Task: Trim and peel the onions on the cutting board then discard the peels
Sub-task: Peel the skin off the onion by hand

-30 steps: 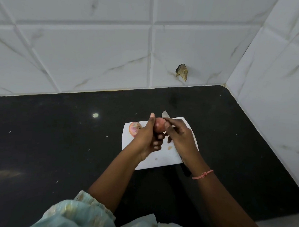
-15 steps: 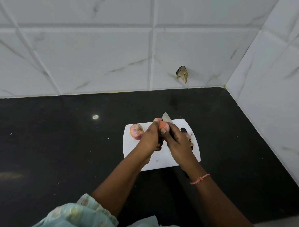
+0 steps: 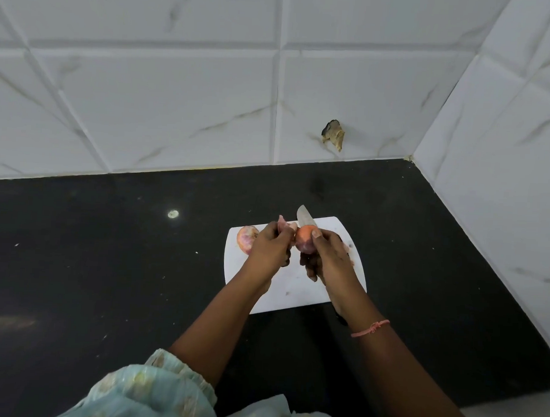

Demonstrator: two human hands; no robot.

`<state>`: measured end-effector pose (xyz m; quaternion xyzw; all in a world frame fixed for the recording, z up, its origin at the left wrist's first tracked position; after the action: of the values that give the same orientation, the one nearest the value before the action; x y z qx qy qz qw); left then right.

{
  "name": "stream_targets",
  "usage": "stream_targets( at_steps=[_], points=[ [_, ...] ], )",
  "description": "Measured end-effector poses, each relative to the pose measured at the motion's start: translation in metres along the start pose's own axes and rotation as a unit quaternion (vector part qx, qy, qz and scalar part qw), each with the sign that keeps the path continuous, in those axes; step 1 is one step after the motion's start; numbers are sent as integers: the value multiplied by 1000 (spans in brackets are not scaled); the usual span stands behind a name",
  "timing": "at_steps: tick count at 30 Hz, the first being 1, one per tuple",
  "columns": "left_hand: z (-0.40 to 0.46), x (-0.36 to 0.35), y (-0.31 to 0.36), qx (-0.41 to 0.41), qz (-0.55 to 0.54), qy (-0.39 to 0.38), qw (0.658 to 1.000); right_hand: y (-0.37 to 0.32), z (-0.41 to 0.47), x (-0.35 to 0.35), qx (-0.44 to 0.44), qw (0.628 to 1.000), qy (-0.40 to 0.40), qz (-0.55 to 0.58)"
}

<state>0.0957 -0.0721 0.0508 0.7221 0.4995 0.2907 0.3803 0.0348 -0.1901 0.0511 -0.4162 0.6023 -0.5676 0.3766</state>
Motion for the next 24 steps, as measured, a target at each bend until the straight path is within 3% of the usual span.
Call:
stream_targets(
  at_steps=[3, 7, 14, 24],
  points=[
    [0, -3, -2, 13, -46, -49, 998, 10, 0, 2, -44, 993, 8, 107],
    [0, -6, -8, 16, -83, -74, 994, 19, -2, 1, -136, 957, 41, 253],
    [-2, -5, -2, -9, -79, -65, 995, 22, 1, 6, -146, 961, 55, 229],
    [5, 2, -6, -33, -6, -9, 999, 26, 6, 8, -141, 931, 85, 324]
  ],
)
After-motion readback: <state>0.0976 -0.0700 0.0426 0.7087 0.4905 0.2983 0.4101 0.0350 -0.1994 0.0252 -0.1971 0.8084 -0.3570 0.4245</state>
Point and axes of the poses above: each hand's wrist, its own z-axis towards the middle knuckle, its own x-axis out of the back of the hand, y = z × x, the point moved 7 cm from there along z, towards the middle knuckle, and after that the axes turned 10 degrees about x, right-handed, at the moved point
